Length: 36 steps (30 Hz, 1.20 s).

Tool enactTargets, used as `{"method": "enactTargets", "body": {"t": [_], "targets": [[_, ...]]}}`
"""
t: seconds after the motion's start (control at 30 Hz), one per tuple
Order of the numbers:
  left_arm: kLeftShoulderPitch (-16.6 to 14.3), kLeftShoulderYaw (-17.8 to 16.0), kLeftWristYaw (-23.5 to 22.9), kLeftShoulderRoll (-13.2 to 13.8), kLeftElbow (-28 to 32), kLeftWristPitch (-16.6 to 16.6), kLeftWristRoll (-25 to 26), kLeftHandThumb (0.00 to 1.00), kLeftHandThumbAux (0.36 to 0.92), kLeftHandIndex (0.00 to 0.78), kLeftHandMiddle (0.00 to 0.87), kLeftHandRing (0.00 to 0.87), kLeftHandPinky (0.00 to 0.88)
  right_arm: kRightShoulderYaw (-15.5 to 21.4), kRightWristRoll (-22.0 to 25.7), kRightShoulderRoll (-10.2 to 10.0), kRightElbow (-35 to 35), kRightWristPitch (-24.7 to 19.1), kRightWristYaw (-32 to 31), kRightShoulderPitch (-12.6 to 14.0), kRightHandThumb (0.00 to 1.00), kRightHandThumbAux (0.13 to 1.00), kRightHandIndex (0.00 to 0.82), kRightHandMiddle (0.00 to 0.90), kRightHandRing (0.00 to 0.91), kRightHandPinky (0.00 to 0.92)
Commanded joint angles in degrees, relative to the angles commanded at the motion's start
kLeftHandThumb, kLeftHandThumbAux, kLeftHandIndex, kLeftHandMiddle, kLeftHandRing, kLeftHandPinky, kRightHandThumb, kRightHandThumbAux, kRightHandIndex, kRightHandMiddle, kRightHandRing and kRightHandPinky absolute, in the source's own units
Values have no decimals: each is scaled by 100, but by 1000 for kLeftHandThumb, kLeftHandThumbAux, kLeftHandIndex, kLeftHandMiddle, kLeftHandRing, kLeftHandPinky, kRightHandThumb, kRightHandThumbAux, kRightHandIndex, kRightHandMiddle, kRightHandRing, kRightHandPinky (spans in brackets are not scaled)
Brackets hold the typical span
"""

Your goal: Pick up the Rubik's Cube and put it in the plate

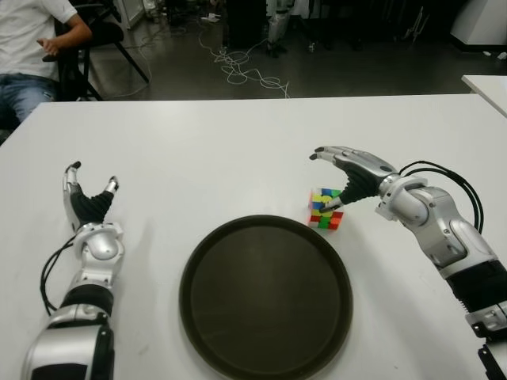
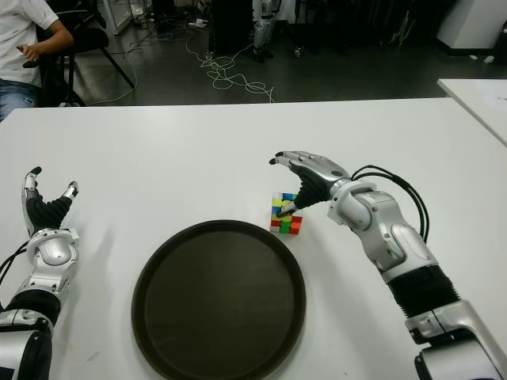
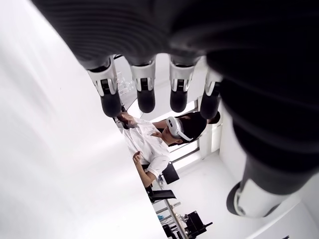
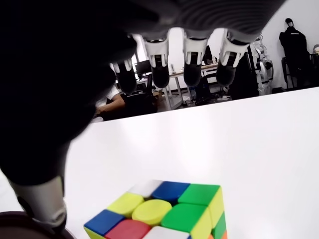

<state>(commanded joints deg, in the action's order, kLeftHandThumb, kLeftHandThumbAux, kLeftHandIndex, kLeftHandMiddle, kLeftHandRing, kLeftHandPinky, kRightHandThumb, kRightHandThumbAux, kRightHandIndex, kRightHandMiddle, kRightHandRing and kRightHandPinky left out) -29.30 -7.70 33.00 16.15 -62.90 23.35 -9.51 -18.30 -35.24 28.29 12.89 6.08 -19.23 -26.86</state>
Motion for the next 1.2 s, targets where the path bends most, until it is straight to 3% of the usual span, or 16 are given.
{"method": "enactTargets", "body": {"t": [0.8,1.2], "targets": [[7,0,-41,18,-10,99,7,0,711,8,1,0,6,-7,18,-27,-29,-201,-81,109,0,713,0,8,11,28],[-7,6,1,23,-17,-2,-11,0,719,7,16,10,21,-67,-69,-103,-252,-773,-334,180,0,730,0,5,13,26]]}}
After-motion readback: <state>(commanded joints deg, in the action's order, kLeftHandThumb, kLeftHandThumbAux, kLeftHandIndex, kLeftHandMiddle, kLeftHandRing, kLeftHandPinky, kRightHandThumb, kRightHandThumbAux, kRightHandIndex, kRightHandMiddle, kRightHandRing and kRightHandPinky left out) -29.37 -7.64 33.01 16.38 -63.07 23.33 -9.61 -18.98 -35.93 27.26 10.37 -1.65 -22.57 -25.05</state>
